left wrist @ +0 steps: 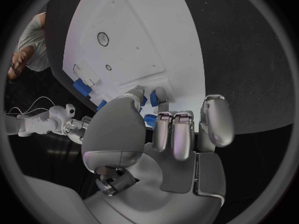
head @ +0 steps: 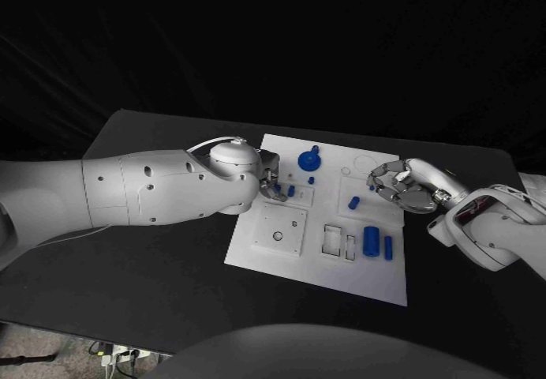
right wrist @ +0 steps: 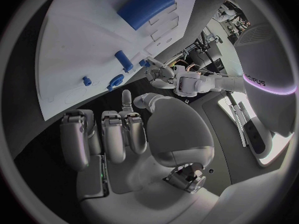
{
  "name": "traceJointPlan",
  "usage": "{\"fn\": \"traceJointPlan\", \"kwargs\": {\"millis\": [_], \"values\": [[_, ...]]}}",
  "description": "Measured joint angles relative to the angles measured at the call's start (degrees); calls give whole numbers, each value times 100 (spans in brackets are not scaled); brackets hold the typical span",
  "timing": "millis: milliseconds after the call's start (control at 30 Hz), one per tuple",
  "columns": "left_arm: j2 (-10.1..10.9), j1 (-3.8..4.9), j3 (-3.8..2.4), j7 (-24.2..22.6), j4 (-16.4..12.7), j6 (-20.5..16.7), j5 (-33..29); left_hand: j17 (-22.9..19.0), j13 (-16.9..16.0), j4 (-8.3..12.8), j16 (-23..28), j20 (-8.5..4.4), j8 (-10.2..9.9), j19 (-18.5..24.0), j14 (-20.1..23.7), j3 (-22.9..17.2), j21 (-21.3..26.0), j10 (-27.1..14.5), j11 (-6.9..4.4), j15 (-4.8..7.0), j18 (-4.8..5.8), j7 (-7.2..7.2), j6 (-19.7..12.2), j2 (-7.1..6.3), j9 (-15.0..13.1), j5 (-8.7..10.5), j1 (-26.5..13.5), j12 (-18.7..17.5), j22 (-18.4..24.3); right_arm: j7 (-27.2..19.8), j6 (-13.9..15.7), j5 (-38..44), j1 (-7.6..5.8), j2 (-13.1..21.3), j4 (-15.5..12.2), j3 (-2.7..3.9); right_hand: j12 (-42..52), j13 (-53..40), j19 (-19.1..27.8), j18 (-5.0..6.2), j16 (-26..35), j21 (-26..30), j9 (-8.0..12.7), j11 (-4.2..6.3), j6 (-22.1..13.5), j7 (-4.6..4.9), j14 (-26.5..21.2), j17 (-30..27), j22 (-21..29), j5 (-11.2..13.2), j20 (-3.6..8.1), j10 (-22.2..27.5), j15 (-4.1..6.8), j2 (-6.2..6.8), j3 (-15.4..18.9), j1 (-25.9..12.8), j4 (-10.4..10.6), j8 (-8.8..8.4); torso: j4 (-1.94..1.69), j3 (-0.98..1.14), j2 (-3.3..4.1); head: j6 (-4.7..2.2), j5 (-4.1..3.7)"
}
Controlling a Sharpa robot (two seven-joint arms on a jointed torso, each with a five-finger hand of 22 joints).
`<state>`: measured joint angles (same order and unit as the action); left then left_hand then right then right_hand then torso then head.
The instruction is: Assemble the parts on the task board
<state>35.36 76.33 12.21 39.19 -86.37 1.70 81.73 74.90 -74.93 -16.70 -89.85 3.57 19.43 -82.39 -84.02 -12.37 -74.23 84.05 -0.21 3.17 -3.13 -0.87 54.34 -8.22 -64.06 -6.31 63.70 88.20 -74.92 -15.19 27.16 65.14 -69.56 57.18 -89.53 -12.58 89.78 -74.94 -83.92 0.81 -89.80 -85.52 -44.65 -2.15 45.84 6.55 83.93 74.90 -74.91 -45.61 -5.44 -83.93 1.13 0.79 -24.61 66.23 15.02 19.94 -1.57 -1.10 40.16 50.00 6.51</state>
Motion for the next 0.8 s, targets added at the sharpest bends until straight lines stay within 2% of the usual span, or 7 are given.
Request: {"fn": "traceJointPlan", "kwargs": {"millis": [300,367,533,800], "values": [[56,5,-4,-23,-51,62,1,0,0,-8,0,20,122,20,4,-199,34,0,41,-20,1,77,-99,-25,-7,-18,145,-23,0,13,-26,0,0,2,2,0,0,0,0,0,0,0,-5,0,0,0,0,5,1,-32,0,0,0,0,0,0,0,0,0,1,-1,0,-8],[64,7,-5,-29,-61,72,1,0,0,4,0,32,133,33,4,-269,65,0,41,-20,0,86,-126,-68,-10,-18,226,-23,0,17,-32,0,0,2,3,0,0,0,0,0,0,0,-5,0,0,0,0,5,1,-32,0,0,0,0,0,0,0,0,0,1,-2,0,-10],[81,8,-5,-34,-85,84,0,0,0,0,0,41,183,41,-1,-542,66,0,41,-56,0,133,-174,-158,-42,192,326,-55,0,24,-47,0,1,2,4,0,0,0,0,0,0,0,-4,0,0,0,0,4,-4,-32,0,0,0,0,0,0,0,0,1,1,-2,0,-18],[73,12,-4,-34,-87,89,-19,4,0,8,0,61,228,61,-1,-658,123,0,41,-56,0,208,-248,-179,-43,221,347,-57,1,36,-70,-1,1,7,4,0,0,0,0,0,0,0,-3,0,0,0,0,4,-4,-55,0,0,0,0,0,0,0,0,3,1,0,0,-29]]}}
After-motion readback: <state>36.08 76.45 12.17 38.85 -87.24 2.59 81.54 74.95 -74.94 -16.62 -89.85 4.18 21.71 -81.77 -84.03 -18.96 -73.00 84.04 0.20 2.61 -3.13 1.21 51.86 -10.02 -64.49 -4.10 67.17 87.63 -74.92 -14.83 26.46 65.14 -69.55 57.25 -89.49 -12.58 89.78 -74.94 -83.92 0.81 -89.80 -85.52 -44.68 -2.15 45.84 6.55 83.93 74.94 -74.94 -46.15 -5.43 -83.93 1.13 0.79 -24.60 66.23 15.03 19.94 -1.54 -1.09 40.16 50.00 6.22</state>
